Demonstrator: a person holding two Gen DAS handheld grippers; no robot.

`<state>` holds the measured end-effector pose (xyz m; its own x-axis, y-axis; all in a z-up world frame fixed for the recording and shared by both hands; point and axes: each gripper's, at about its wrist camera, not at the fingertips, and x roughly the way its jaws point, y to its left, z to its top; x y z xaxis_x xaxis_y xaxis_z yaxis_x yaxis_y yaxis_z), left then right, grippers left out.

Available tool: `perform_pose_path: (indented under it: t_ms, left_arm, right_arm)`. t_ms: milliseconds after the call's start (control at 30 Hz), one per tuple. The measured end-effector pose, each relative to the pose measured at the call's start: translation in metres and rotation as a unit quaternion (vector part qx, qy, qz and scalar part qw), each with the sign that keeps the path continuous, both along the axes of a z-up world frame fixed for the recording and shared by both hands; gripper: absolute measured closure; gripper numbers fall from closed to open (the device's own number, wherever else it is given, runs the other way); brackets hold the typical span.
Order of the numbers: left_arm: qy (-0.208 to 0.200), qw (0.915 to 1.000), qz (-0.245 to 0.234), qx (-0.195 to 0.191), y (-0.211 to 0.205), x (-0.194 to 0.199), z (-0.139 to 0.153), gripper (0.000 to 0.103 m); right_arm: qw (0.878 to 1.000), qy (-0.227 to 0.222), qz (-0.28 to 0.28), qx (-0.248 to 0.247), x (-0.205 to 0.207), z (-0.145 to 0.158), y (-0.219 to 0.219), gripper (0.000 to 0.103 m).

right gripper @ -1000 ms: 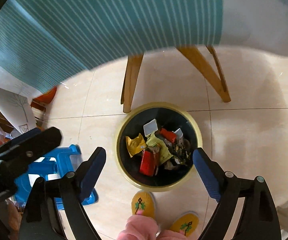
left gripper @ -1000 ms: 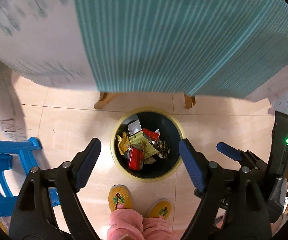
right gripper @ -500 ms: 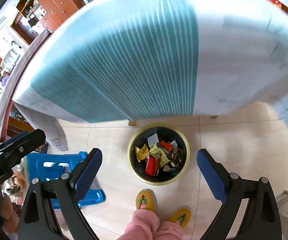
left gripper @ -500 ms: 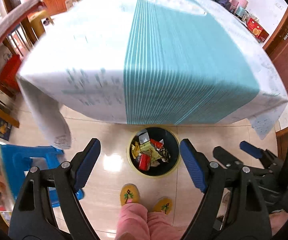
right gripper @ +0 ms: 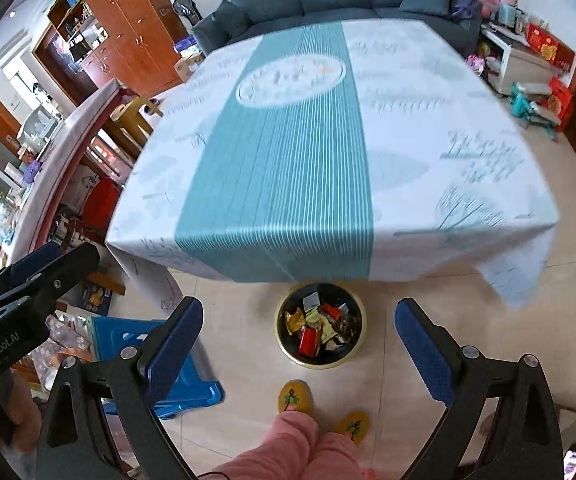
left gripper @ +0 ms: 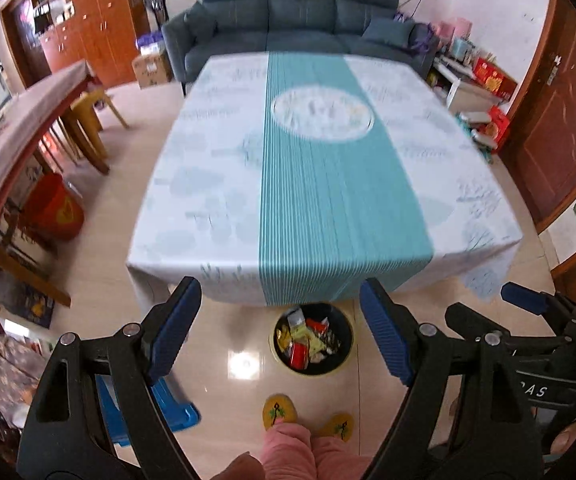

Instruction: Collect trash

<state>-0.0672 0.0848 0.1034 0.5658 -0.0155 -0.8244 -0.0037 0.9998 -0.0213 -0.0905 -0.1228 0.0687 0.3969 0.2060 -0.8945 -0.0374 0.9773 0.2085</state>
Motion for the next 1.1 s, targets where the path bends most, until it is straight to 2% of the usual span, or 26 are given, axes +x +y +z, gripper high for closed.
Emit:
perform_pose_path:
  t_ms: [133, 267, 400, 500, 800, 1100]
  left_arm:
    - [-0.025, 0.9997, -0.001, 0.0, 0.003, -0.002, 0.048, 0.024]
    - [-0.038, 0.9993, 0.002, 0.002, 0.006, -0.005, 0.083, 0.024]
    - [-0.054, 0.9986, -0.001, 0.004, 0.004, -0.012, 0.101, 0.024]
    - [-0.062, 0.9981, -0.002, 0.006, 0.003, -0.017, 0.107, 0.024]
    - [-0.087, 0.9962, -0.001, -0.003, 0.005, -0.02, 0.12, 0.024]
    - [-0.082, 0.9966, -0.004, -0.012, 0.003, -0.017, 0.114, 0.024]
  right_arm:
    - [1.0, -0.019, -0.013, 0.013, -0.003, 0.046, -0.001, 0.005]
    - [0.999, -0.047, -0.017, 0.01, -0.002, 0.085, 0.005, 0.005]
    - [0.997, -0.079, -0.02, 0.013, -0.003, 0.123, 0.013, 0.005]
    - [0.994, -0.104, -0.016, -0.003, -0.005, 0.14, 0.022, 0.005]
    - [0.991, -0.134, -0.012, -0.022, -0.012, 0.157, 0.039, 0.005]
    - [0.989, -0.14, -0.026, -0.026, -0.018, 0.153, 0.035, 0.005]
